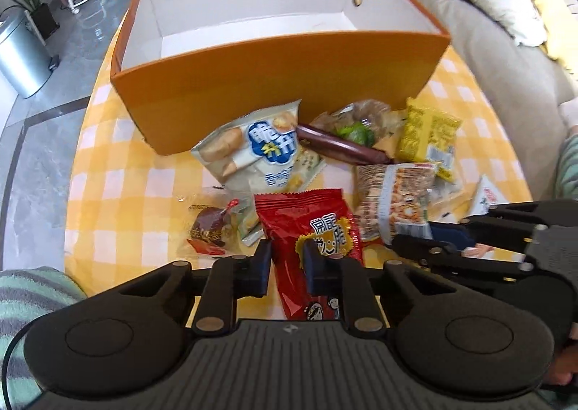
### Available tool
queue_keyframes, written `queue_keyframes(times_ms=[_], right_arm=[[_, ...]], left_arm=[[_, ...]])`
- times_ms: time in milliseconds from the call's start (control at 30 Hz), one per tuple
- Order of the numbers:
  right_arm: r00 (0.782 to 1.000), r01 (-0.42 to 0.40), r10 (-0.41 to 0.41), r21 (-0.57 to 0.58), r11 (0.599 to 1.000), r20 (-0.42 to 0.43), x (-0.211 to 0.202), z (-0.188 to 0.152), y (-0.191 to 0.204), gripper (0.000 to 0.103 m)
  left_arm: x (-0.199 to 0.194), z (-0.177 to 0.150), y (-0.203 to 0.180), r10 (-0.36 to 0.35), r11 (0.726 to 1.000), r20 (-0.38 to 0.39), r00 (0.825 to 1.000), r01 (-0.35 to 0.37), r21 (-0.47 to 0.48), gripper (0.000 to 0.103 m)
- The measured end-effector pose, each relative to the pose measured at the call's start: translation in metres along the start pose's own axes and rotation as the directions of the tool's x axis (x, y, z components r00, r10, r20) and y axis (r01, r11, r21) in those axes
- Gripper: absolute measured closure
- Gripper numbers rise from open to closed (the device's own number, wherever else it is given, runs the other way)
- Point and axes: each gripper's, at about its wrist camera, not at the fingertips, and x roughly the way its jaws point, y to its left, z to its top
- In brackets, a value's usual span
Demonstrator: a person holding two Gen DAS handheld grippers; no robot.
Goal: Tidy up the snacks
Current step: 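Grasp the red chip bag with the left tool while the right tool grasps the peanut snack bag, then lift both bags and carry them over the orange box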
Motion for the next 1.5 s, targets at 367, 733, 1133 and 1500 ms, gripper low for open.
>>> queue_keyframes(times_ms=[367, 733, 1133, 1500], right_arm=[[1.000, 0.001, -0.001, 0.002, 1.000, 0.027, -0.011, -0.003, 0.000, 0.094], [0.996, -0.030, 0.032, -0.023, 0.999, 0.080, -0.038, -0.006, 0.009, 0.100], [1.000, -0.009, 0.010, 0.038, 0.999, -0.026, -0.018, -0.017, -0.004, 0.086], [1.000, -0.007, 0.008, 0.066, 0.998, -0.013, -0.006, -0.012, -0.009, 0.064]], left_arm=[[-0.020, -0.006, -0.001, -0.048, 0.999, 0.043, 0.998, 0.048, 0.001, 0.091], [-0.029, -0.006, -0.004, -0.078, 0.997, 0.053, 0.996, 0.076, 0.026, 0.094], [0.001, -0.013, -0.019, -0.146, 0.987, 0.007, 0.989, 0.145, 0.063, 0.079], [0.020, -0.002, -0.014, -0.123, 0.992, -0.007, 0.992, 0.124, 0.022, 0.059]])
